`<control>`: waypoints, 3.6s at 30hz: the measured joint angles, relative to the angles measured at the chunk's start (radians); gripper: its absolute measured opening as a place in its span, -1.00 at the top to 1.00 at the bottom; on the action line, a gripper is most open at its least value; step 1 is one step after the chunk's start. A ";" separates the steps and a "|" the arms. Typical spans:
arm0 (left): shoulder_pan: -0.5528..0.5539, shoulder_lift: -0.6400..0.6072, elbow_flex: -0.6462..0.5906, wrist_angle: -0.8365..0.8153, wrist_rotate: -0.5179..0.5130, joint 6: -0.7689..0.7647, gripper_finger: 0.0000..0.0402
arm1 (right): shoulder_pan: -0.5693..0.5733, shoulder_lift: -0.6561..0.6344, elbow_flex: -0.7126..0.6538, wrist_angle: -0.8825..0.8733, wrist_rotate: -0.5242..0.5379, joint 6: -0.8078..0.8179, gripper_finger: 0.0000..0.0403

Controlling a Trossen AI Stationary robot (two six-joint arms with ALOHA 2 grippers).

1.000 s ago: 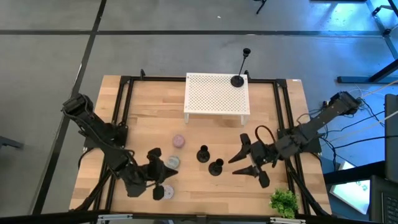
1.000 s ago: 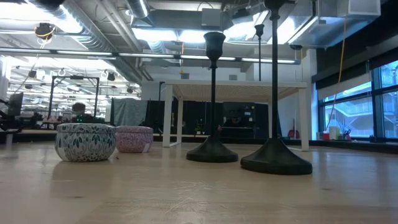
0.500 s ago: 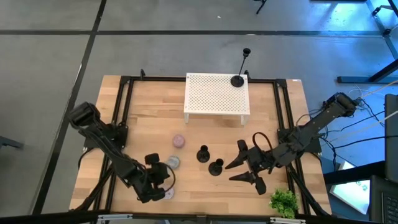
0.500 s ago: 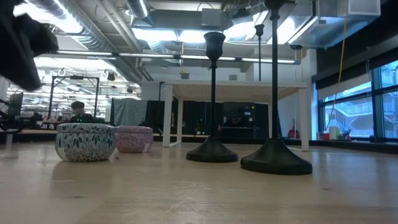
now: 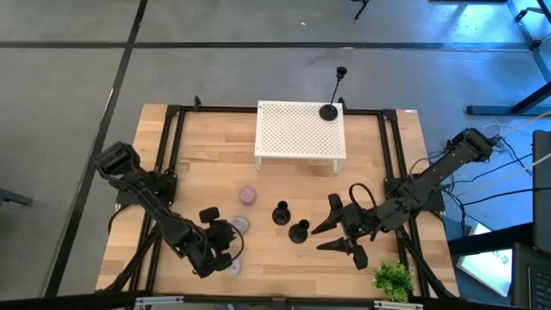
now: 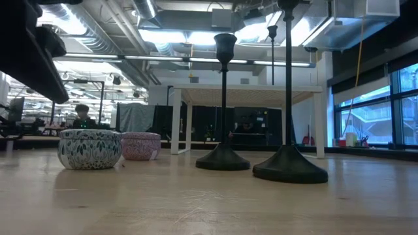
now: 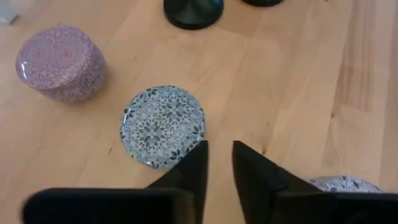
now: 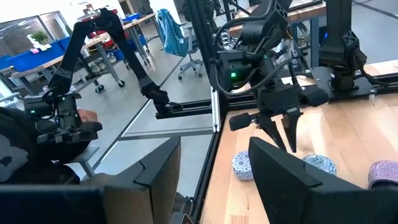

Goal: Pick & Place candle stick holders
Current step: Put the blue scented candle on the shelf

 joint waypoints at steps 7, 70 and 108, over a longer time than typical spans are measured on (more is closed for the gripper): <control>-0.015 0.000 0.000 0.034 0.053 -0.030 0.18 | 0.000 0.000 0.000 -0.001 0.000 -0.001 0.04; 0.120 0.159 -0.002 0.023 0.040 -0.030 -0.32 | -0.002 0.000 0.000 -0.006 0.000 -0.009 0.04; 0.007 0.156 0.176 -0.178 0.095 -0.185 -0.32 | -0.002 0.000 0.000 -0.005 0.000 -0.012 0.04</control>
